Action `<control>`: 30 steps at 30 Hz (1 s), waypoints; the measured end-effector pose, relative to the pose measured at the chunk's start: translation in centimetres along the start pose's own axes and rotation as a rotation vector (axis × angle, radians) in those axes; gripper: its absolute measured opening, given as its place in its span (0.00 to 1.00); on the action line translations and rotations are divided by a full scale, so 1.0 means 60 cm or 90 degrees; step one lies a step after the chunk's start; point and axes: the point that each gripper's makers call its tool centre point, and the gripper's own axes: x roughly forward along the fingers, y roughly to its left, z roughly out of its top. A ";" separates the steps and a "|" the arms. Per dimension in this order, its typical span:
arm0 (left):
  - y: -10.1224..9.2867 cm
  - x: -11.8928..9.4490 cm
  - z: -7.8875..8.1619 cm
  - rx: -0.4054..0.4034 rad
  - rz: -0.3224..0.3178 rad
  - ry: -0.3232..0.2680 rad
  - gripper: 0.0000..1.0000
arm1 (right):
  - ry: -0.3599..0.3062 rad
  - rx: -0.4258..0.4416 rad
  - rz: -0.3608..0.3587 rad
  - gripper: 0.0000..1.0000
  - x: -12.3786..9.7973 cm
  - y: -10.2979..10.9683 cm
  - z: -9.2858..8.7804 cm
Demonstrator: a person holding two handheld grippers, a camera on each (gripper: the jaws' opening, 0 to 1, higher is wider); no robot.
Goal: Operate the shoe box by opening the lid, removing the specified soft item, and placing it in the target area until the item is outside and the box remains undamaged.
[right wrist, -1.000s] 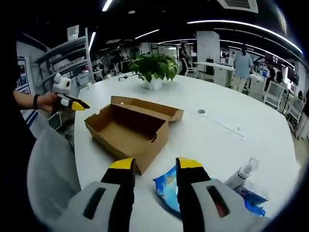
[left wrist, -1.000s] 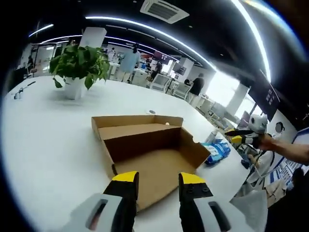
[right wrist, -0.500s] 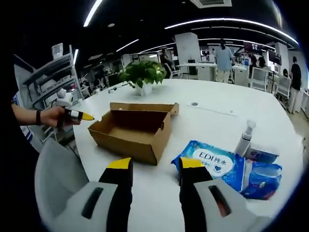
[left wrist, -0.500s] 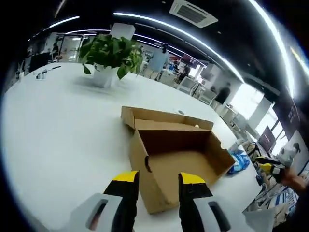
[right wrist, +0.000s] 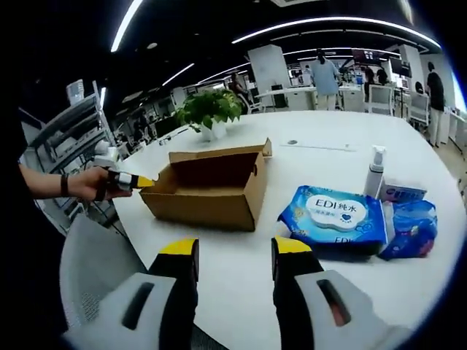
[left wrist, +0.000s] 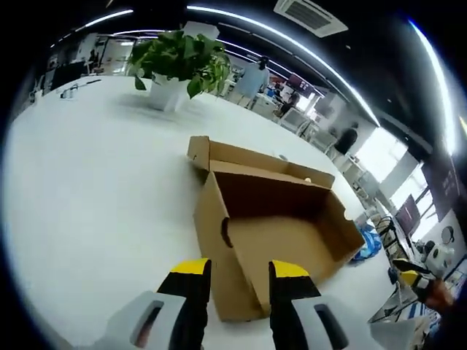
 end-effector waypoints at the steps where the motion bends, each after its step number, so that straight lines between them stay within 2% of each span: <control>1: -0.001 0.002 -0.003 0.007 -0.001 0.003 0.32 | -0.007 0.008 -0.002 0.37 -0.002 0.000 0.001; 14: 0.007 0.015 -0.018 0.018 0.012 0.023 0.28 | -0.008 0.023 -0.013 0.37 -0.013 0.007 -0.013; 18: 0.005 0.014 -0.019 0.003 0.005 0.018 0.26 | -0.008 0.026 -0.018 0.36 -0.016 0.007 -0.015; 22: 0.006 0.013 -0.022 0.027 -0.002 0.028 0.26 | -0.006 0.025 -0.015 0.37 -0.014 0.011 -0.017; 25: 0.008 0.006 -0.025 0.102 0.012 0.058 0.25 | 0.003 0.017 -0.009 0.37 -0.009 0.018 -0.019; 30: 0.007 0.002 -0.029 0.108 0.007 0.064 0.24 | 0.002 0.016 -0.005 0.37 -0.004 0.024 -0.015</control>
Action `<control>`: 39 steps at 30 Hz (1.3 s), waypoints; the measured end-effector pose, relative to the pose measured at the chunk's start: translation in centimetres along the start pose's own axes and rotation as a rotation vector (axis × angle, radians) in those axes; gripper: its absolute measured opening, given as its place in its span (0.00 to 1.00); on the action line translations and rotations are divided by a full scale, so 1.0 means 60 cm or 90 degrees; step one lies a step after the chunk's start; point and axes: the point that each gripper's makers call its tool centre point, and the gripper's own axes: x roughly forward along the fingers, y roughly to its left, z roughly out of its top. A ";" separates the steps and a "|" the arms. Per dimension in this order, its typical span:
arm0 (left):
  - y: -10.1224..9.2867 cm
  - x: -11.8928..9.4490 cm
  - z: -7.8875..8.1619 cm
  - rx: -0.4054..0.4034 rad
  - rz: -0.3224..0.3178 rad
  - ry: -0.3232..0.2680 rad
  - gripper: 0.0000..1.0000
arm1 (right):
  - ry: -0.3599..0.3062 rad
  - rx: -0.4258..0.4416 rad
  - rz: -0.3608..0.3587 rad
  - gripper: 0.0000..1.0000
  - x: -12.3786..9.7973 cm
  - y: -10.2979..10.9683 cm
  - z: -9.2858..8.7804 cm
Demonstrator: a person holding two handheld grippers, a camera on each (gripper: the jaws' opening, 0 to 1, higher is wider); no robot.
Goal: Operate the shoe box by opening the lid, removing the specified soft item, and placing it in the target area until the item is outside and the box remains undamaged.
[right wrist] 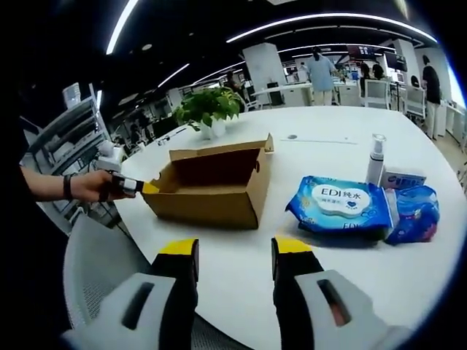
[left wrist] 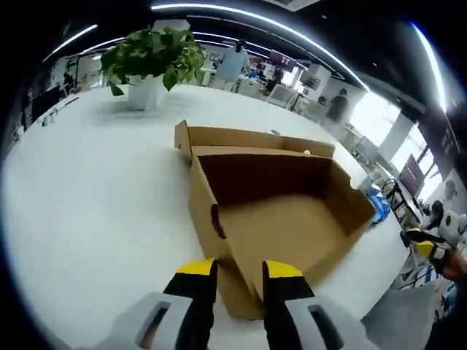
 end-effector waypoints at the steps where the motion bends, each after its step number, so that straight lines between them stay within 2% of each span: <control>1: 0.001 -0.003 -0.002 -0.001 -0.002 0.001 0.24 | 0.000 0.000 0.001 0.37 0.001 0.002 0.001; 7: 0.012 -0.021 -0.015 0.053 0.022 0.039 0.21 | 0.009 -0.011 0.015 0.38 0.014 0.014 0.003; 12: 0.014 -0.031 -0.024 0.062 0.024 0.049 0.19 | 0.007 -0.011 0.024 0.38 0.027 0.021 0.011; 20: -0.002 -0.043 -0.046 0.091 0.013 0.059 0.20 | 0.011 -0.018 0.035 0.40 0.060 0.026 0.029; 26: -0.006 -0.052 -0.057 0.095 0.006 0.062 0.19 | 0.004 -0.018 0.039 0.41 0.094 0.024 0.059; 32: -0.010 -0.060 -0.067 0.101 0.001 0.062 0.18 | 0.003 -0.013 0.027 0.40 0.127 0.004 0.087; 37: -0.013 -0.061 -0.069 0.096 0.006 0.056 0.18 | -0.029 0.048 0.004 0.41 0.155 -0.019 0.124; 39: -0.015 -0.061 -0.070 0.092 0.006 0.053 0.18 | -0.025 0.040 -0.005 0.41 0.166 -0.026 0.136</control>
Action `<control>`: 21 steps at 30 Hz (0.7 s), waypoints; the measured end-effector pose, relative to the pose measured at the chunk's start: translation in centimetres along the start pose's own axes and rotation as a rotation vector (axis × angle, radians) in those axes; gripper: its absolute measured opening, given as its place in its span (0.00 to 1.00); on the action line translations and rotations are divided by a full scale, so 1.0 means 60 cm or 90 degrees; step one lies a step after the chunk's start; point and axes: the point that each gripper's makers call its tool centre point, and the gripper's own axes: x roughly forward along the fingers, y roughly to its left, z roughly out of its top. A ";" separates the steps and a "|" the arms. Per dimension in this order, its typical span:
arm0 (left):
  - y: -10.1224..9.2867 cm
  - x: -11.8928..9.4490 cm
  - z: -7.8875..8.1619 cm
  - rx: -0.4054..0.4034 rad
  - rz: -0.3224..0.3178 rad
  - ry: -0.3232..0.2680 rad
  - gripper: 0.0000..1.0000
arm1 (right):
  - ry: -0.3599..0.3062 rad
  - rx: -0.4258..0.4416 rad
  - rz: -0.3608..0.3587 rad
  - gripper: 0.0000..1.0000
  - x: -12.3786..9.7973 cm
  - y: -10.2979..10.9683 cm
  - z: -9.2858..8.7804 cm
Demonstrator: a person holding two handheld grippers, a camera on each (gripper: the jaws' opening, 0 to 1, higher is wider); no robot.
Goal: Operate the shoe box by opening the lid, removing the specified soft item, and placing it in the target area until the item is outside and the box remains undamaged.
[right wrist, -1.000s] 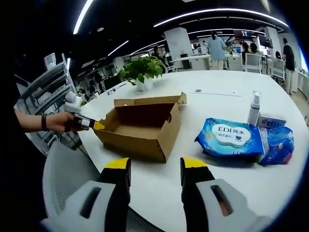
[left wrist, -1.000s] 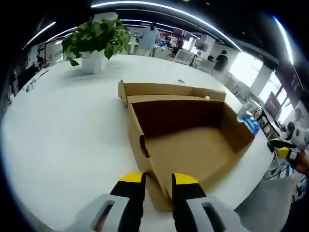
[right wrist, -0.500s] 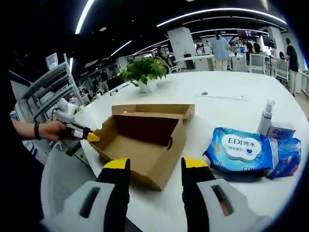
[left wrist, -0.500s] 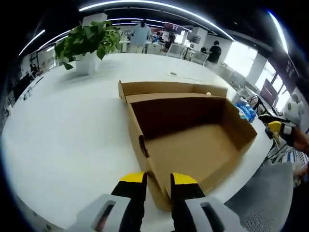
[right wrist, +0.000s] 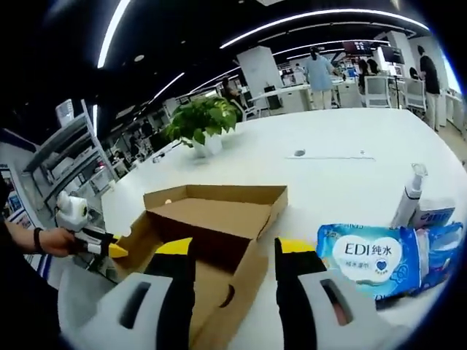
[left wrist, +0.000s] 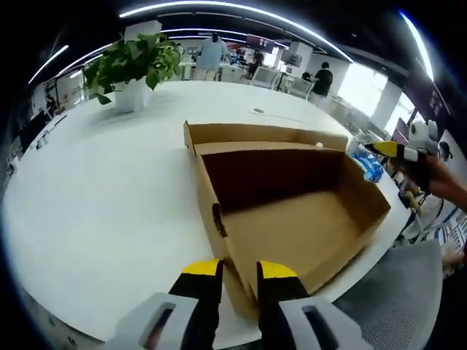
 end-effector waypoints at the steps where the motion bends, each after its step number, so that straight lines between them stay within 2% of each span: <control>1: 0.000 0.000 0.000 0.000 0.000 -0.001 0.18 | 0.001 0.001 -0.006 0.41 0.005 -0.003 0.004; 12: -0.004 -0.001 0.000 -0.019 0.005 -0.015 0.18 | -0.001 0.039 -0.043 0.39 0.061 -0.033 0.049; 21: -0.006 0.001 0.002 -0.024 0.003 -0.025 0.18 | 0.047 0.052 -0.086 0.38 0.111 -0.071 0.037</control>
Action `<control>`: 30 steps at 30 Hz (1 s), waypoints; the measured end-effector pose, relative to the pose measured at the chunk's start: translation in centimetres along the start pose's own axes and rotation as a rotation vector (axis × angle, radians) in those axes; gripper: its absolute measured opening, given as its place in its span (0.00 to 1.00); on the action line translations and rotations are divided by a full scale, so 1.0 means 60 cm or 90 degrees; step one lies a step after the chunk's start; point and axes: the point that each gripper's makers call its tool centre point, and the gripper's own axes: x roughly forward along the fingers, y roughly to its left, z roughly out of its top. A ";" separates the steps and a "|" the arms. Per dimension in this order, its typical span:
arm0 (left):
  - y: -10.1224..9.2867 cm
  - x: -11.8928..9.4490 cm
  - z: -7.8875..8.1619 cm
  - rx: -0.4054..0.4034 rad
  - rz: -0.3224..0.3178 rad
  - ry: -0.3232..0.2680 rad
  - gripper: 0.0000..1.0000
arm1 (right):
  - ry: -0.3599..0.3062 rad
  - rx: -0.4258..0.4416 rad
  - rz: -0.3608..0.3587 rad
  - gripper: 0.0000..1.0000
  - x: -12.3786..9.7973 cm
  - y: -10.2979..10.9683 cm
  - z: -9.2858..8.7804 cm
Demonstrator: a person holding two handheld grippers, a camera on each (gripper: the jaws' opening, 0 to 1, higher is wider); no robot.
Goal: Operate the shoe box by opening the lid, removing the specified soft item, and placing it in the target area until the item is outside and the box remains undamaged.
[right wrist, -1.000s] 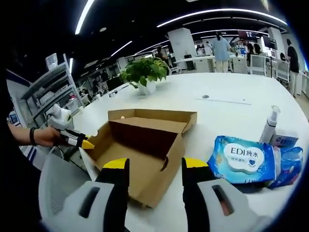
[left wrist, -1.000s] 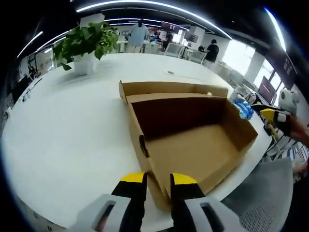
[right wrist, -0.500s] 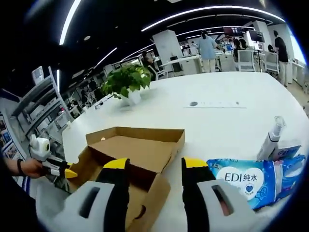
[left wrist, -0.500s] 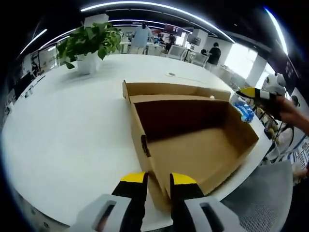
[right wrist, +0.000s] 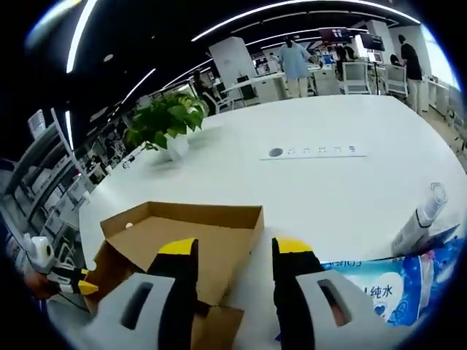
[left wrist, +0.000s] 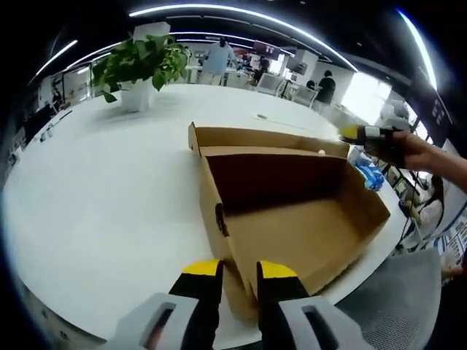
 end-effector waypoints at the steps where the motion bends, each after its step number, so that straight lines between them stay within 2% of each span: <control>1: 0.000 0.000 0.000 -0.001 0.000 -0.001 0.18 | 0.011 -0.001 -0.002 0.38 0.007 -0.003 -0.005; 4: -0.002 0.001 0.000 0.000 -0.001 -0.001 0.18 | 0.025 -0.001 -0.007 0.37 0.022 -0.010 -0.011; 9: -0.002 0.002 0.001 -0.012 -0.006 -0.003 0.18 | 0.022 0.030 -0.016 0.37 0.044 -0.027 -0.007; 16: -0.002 0.004 0.002 -0.012 -0.008 -0.001 0.18 | 0.032 0.044 -0.025 0.34 0.074 -0.042 0.000; 25: -0.001 0.007 0.003 -0.009 -0.006 0.004 0.18 | 0.092 0.022 -0.035 0.28 0.119 -0.045 -0.027; 27: -0.001 0.007 0.003 -0.011 -0.003 0.001 0.18 | 0.132 0.016 -0.056 0.24 0.121 -0.054 -0.046; 30: 0.000 0.005 0.003 -0.026 0.007 -0.013 0.17 | 0.130 0.002 -0.063 0.17 0.125 -0.055 -0.042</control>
